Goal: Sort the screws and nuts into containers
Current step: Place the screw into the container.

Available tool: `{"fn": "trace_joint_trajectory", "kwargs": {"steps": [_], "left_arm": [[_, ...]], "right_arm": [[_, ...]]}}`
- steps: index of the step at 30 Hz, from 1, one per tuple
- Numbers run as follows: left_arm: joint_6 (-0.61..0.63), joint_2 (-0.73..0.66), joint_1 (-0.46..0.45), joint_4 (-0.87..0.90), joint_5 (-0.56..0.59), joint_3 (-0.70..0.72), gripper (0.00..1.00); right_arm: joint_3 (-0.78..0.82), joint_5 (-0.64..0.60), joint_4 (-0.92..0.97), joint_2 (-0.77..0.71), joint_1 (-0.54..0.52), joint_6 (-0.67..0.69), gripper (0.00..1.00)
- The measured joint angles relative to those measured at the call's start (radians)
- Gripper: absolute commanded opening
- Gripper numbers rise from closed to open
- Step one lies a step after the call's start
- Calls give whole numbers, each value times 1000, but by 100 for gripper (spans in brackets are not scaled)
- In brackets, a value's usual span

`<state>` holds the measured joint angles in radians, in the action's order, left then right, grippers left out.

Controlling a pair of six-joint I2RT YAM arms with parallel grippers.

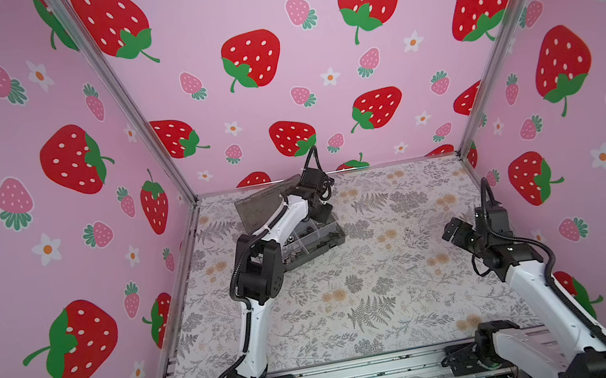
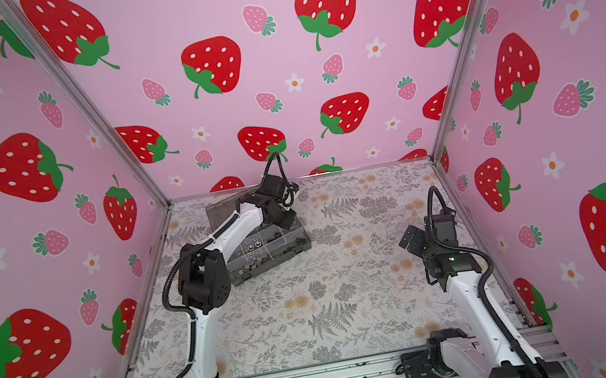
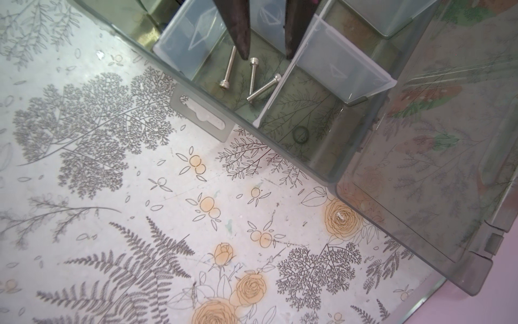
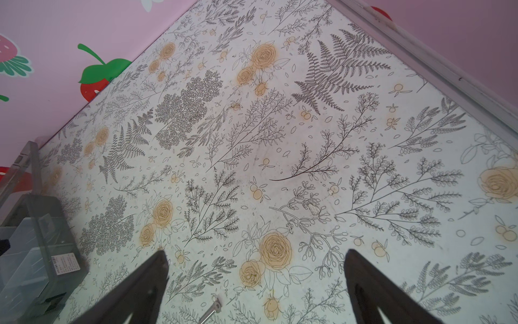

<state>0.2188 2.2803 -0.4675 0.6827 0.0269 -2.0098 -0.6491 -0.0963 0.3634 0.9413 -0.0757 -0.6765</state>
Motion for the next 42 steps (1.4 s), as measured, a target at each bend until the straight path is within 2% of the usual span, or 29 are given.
{"fn": "trace_joint_trajectory", "kwargs": {"steps": [5,10,12,13,14,15,22,27,31,36,42], "left_arm": [[-56,-85,-1,-13,-4,73,43],[-143,-252,-2,-75,6,215,60],[-180,-319,-2,-106,18,272,69],[-206,-358,-2,-121,22,307,79],[-225,-389,-2,-137,26,337,84],[-250,-424,-2,-153,29,373,86],[-415,-680,-2,-241,55,657,90],[-521,-851,-2,-275,87,846,90],[-592,-984,-2,-284,116,973,89],[-657,-1127,-1,-296,131,1089,89],[-711,-1186,-1,-302,127,1150,89]], "right_arm": [[2,-26,2,21,-71,-8,100],[5,-61,2,76,-172,-31,93],[5,-76,1,101,-218,-44,90],[5,-81,0,114,-243,-55,88],[6,-85,-2,126,-262,-61,87],[9,-89,-5,139,-285,-70,85],[18,-109,-15,277,-394,-140,76],[18,-124,-26,357,-440,-181,65],[16,-128,-28,407,-457,-206,62],[16,-128,-29,450,-477,-241,61],[16,-127,-31,454,-496,-273,59]]}}
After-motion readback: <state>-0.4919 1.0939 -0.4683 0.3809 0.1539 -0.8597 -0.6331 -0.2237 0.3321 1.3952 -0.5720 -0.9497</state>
